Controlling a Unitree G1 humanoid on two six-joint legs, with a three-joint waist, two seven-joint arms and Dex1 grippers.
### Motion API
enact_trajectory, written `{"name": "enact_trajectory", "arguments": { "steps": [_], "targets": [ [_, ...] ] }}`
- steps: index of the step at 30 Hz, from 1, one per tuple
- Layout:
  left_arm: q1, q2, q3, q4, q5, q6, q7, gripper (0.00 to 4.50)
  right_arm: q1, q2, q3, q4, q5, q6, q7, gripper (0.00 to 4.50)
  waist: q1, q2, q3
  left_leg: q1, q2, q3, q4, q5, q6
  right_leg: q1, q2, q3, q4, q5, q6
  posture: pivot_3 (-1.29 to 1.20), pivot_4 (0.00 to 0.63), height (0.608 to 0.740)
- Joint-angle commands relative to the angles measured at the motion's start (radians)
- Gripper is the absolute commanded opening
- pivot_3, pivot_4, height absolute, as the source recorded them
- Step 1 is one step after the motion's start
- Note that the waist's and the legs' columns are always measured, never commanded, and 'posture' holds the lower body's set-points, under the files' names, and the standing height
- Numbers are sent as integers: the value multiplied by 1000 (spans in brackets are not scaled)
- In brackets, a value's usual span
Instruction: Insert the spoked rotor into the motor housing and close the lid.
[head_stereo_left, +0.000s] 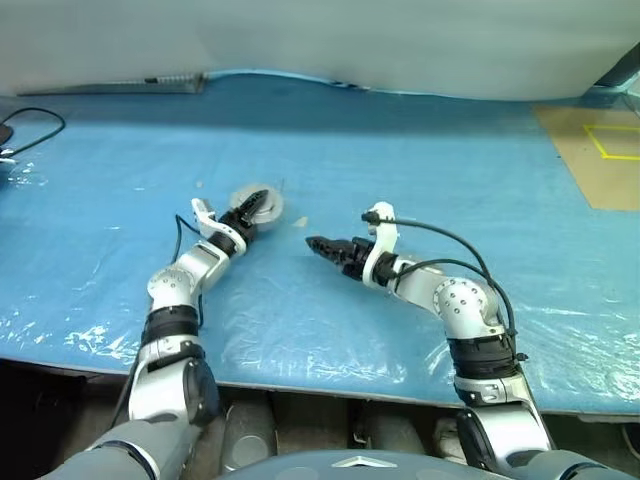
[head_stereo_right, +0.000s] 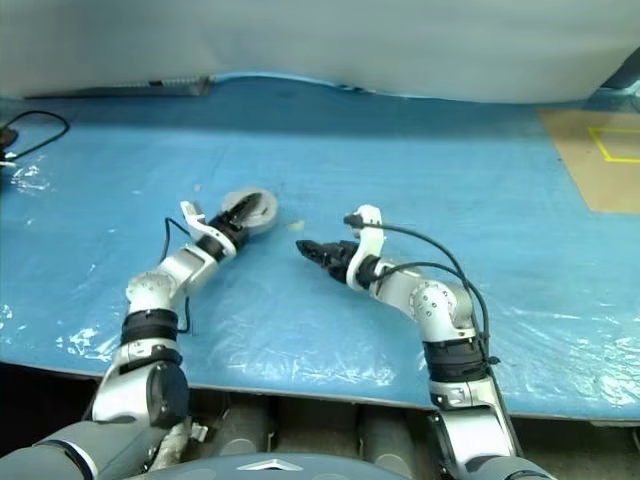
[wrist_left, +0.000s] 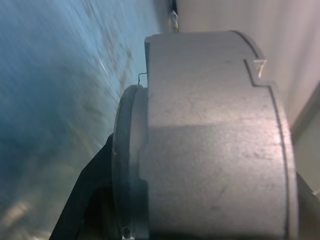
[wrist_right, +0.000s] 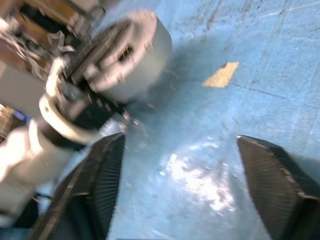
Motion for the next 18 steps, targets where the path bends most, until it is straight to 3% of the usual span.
{"name": "enact_trajectory", "arguments": {
  "steps": [1,5,9,17,18],
  "targets": [
    [-137,38,-31,155,97,-86,-114,2435,11,-14,91,-51,-186,-192,53,4500,9,-2,1,-1,0,-1,0,0,0,0,0,-1,0,0,0,0,150,740],
    [-275,63,-24,385,191,-183,-170,2435,35,-24,149,-26,-366,-373,62,4500,12,-6,3,-3,-2,-1,1,0,0,0,-1,-1,0,1,1,0,150,740],
    [-377,60,-7,544,265,-280,-168,2435,51,-12,160,-12,-443,-436,80,4500,8,-7,4,-3,-1,-3,1,0,0,0,0,-1,1,1,1,0,150,740],
    [-441,38,34,656,348,-373,-88,2435,66,16,141,-11,-498,-452,107,4500,7,-7,4,-2,-1,-3,2,0,0,0,0,-1,1,2,0,0,150,740],
    [-439,41,36,659,359,-371,-76,2785,70,17,138,-13,-504,-451,109,4500,6,-7,4,-2,-1,-4,2,0,0,0,0,-1,2,2,0,0,150,740]
  ]
}}
